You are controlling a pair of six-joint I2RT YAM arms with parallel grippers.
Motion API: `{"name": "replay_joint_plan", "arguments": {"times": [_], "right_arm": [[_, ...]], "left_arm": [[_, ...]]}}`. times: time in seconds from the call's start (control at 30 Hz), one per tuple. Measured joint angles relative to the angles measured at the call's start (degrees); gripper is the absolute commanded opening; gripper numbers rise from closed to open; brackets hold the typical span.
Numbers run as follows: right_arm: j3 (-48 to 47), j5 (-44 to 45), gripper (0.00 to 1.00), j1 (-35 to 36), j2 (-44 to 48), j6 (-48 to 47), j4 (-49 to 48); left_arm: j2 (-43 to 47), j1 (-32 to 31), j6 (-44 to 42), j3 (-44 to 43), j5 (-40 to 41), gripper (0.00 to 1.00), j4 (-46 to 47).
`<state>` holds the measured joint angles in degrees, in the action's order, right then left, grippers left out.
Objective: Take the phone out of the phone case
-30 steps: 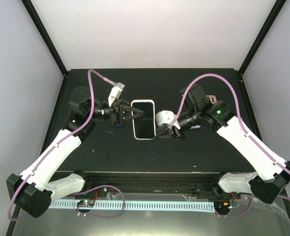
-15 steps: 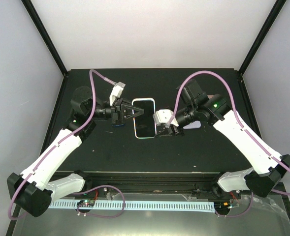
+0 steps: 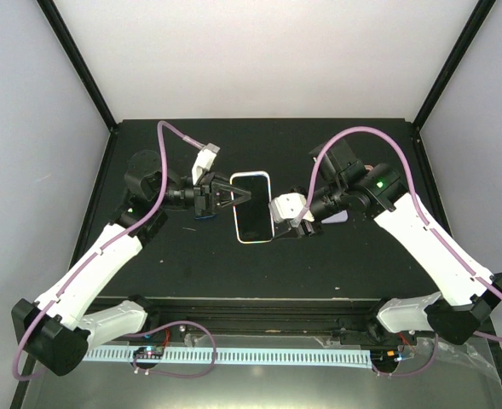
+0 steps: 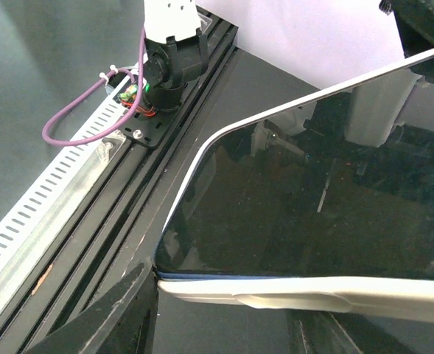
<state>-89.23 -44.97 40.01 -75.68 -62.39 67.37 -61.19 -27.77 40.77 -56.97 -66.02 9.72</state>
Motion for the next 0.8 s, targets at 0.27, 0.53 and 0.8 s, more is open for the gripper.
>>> {"name": "replay_joint_plan", "arguments": {"times": [0.27,0.53,0.8], "right_arm": [[2.8,1.2,0.45,-0.2,2.6,0.4,-2.5],[4.7,8.5,0.46,-1.8,2.8,2.7,-11.3],[13.3,3.4,0.54,-1.8,7.0,13.0,-16.9]], "left_arm": [[-0.9,-0.3,1.2,-0.1,-1.3,0.02,-0.7],[-1.2,-2.3,5.1,-0.6,-8.0,0.02,-2.0],[1.4,-2.2,-1.9,-1.3,-2.5,0.02,-9.0]]}}
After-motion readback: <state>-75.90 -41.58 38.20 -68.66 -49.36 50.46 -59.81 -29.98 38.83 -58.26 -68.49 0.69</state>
